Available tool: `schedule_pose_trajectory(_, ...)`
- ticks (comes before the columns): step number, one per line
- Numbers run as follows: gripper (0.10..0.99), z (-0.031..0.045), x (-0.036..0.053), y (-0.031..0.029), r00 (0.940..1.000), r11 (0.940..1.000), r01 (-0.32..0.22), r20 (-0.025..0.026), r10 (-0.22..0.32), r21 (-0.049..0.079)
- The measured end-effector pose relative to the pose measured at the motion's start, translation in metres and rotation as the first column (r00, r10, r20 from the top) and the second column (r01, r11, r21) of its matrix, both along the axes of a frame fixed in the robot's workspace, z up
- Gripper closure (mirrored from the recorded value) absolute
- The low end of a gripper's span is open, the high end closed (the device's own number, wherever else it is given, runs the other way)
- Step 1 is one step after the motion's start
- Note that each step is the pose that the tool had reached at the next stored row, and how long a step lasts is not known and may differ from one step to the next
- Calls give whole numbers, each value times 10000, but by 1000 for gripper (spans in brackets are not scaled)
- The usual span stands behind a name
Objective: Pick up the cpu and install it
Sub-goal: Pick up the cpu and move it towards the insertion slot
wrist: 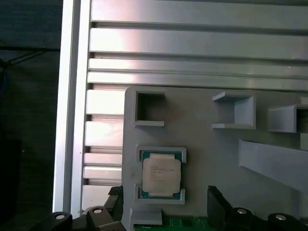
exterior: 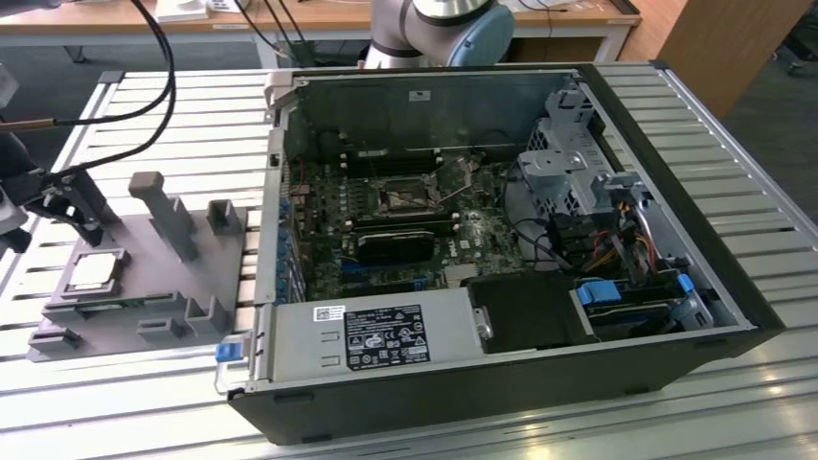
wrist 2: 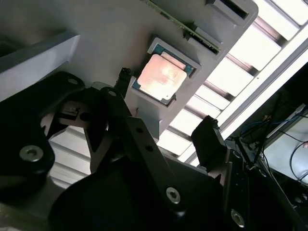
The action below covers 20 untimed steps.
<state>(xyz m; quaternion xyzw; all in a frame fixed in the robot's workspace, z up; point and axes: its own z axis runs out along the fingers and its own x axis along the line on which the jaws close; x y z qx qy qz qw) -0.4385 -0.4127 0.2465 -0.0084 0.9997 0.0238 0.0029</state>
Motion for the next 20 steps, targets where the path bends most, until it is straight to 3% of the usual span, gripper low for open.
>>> schedule_pose_trajectory(1,298,-17,0,0,10000,10000,-2,0,2,0)
schedule_pose_trajectory(5,298,-65,0,0,10000,10000,-8,0,8,0)
schedule_pose_trajectory(20,298,-115,0,0,9998,9998,-208,-1,208,0)
